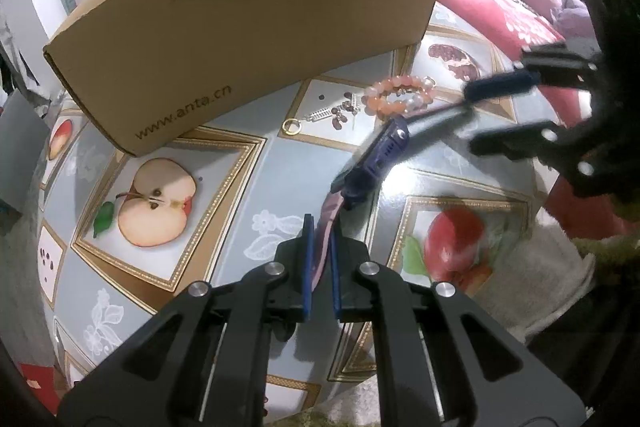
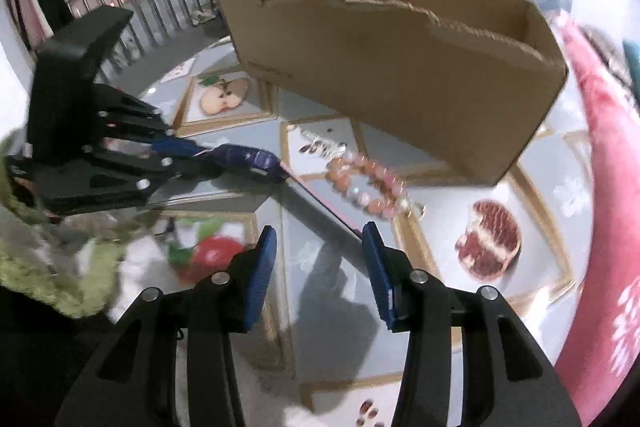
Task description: Organize jewelry
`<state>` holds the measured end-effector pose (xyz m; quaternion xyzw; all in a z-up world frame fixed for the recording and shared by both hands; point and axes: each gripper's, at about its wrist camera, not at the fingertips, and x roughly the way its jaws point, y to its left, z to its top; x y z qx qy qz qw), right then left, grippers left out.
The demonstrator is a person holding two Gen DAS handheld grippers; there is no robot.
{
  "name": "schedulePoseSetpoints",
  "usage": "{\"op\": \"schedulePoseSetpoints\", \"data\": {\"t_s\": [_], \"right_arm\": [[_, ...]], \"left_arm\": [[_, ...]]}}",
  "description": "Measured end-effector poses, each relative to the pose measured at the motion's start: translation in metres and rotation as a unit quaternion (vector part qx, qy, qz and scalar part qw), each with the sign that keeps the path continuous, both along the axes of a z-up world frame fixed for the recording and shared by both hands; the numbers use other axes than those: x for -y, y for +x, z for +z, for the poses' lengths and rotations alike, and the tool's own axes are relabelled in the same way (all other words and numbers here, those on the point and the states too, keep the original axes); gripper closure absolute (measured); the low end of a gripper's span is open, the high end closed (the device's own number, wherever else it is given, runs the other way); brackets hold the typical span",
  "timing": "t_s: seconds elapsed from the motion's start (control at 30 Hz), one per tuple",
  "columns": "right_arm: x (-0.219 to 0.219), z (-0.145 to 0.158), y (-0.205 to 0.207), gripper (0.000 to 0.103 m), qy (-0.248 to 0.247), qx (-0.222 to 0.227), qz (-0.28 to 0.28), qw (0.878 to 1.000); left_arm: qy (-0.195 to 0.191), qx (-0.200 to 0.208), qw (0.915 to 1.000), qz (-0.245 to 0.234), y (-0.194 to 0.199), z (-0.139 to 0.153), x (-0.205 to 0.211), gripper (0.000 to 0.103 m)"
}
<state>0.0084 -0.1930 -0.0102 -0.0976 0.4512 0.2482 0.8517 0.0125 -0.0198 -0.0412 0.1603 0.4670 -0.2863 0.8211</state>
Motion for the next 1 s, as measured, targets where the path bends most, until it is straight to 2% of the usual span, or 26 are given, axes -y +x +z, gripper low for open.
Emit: {"op": "schedulePoseSetpoints", "data": {"t_s": [0.07, 0.2, 0.37, 0.4, 0.5, 0.63, 0.8, 0.9, 0.97, 1.0], "right_arm": [[-0.003, 0.002, 0.003, 0.059, -0.005, 0.015, 0.002, 1.000], [-0.019, 0.008, 0.009, 0.059, -0.045, 0.053, 0.039, 0.997], [-0.038, -0.015, 0.013, 0.061, -0.105, 0.042, 0.093, 0.989], [-0.041, -0.019, 0.011, 0.065, -0.114, 0.042, 0.099, 0.988], [-0.046, -0.021, 0.002, 0.090, -0.135, 0.055, 0.089, 0.985], [-0.051, -0.019, -0.016, 0.097, -0.147, 0.085, 0.065, 0.983], [-0.053, 0.001, -0.031, 0.099, -0.148, 0.120, 0.039, 0.981], [-0.054, 0.026, -0.032, 0.099, -0.144, 0.138, 0.027, 0.980], [-0.054, 0.042, -0.030, 0.099, -0.144, 0.154, 0.023, 0.977], [-0.053, 0.059, -0.027, 0.099, -0.142, 0.169, 0.019, 0.975]], "left_arm": [[0.007, 0.007, 0.9999, -0.004, -0.003, 0.000, 0.002, 0.096], [0.013, 0.012, 0.9998, -0.010, -0.004, -0.001, 0.005, 0.096], [0.018, 0.023, 0.9995, -0.015, -0.006, -0.002, 0.006, 0.096], [0.018, 0.026, 0.9994, -0.015, -0.006, -0.002, 0.007, 0.096], [0.026, 0.044, 0.9986, -0.010, -0.011, -0.002, 0.009, 0.096], [0.029, 0.065, 0.9975, -0.002, -0.022, -0.001, 0.007, 0.098], [0.006, 0.084, 0.9964, 0.011, -0.030, 0.017, -0.001, 0.100], [-0.009, 0.096, 0.9952, 0.016, -0.030, 0.037, -0.007, 0.100], [-0.017, 0.118, 0.9928, 0.013, -0.030, 0.059, -0.008, 0.100], [-0.020, 0.126, 0.9918, 0.012, -0.029, 0.069, -0.009, 0.100]]}}
